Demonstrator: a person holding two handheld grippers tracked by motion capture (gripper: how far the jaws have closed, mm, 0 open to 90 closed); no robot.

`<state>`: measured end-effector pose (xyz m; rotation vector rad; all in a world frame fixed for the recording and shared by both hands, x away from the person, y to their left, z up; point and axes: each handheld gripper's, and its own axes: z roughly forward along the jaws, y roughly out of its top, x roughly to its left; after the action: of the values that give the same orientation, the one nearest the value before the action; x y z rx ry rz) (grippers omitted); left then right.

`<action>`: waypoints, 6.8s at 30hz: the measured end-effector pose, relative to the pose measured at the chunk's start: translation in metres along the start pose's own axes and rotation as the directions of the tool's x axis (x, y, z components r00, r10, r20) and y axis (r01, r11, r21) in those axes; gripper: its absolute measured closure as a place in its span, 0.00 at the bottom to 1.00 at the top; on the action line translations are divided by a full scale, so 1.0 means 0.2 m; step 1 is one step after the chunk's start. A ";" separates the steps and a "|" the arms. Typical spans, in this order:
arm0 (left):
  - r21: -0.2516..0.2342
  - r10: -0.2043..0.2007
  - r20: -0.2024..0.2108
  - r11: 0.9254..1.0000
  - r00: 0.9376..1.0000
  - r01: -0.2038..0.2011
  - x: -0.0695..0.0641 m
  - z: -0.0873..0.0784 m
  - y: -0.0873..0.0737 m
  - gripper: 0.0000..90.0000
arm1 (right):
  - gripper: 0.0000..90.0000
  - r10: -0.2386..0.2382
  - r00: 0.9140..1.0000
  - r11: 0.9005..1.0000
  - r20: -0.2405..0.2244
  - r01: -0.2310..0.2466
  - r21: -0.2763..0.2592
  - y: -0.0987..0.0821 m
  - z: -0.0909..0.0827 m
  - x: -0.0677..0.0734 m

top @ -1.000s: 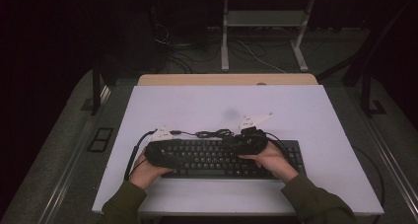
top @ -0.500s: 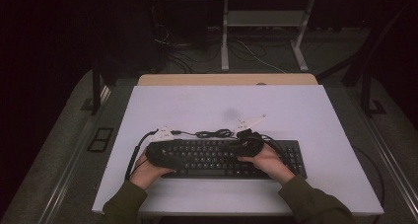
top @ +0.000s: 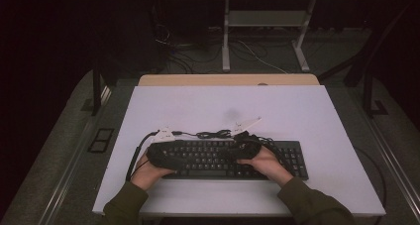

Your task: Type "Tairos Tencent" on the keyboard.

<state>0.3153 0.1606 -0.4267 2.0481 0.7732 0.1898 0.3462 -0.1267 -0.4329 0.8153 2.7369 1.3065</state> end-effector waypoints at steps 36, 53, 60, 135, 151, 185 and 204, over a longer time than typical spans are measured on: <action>0.002 0.006 0.000 1.000 1.000 -0.006 0.00 0.00 0.00 0.20 | 0.71 0.011 1.000 0.997 0.013 -0.010 -0.072 0.01 -0.07 0.00; -0.018 0.005 0.017 1.000 1.000 -0.004 -0.02 0.00 0.01 0.35 | 0.46 0.007 1.000 0.995 -0.007 -0.008 -0.098 0.01 -0.10 0.02; -0.010 0.016 0.026 1.000 1.000 -0.016 -0.03 0.01 0.02 0.51 | 0.40 0.006 1.000 0.993 0.013 -0.004 -0.114 0.00 -0.12 0.02; 0.072 0.053 0.020 0.996 0.998 -0.055 -0.02 0.14 0.04 0.99 | 0.38 0.008 1.000 0.993 0.023 -0.005 -0.121 -0.01 -0.15 0.02; 0.052 0.041 0.043 0.998 0.998 -0.043 -0.04 0.09 0.06 0.86 | 0.38 0.010 1.000 0.992 0.025 -0.007 -0.125 -0.02 -0.16 0.01; 0.004 0.047 -0.011 0.999 0.999 -0.047 -0.04 0.03 0.02 0.29 | 0.92 0.046 0.998 0.995 0.041 -0.042 -0.090 -0.03 -0.16 0.00; 0.005 0.028 -0.020 1.000 0.999 -0.028 -0.03 0.02 0.01 0.21 | 0.99 0.024 0.998 1.000 0.056 -0.023 -0.019 -0.05 -0.07 0.00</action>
<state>0.3144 0.1529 -0.4265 2.0653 0.7581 0.2250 0.3387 -0.1412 -0.4304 0.8721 2.6769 1.2901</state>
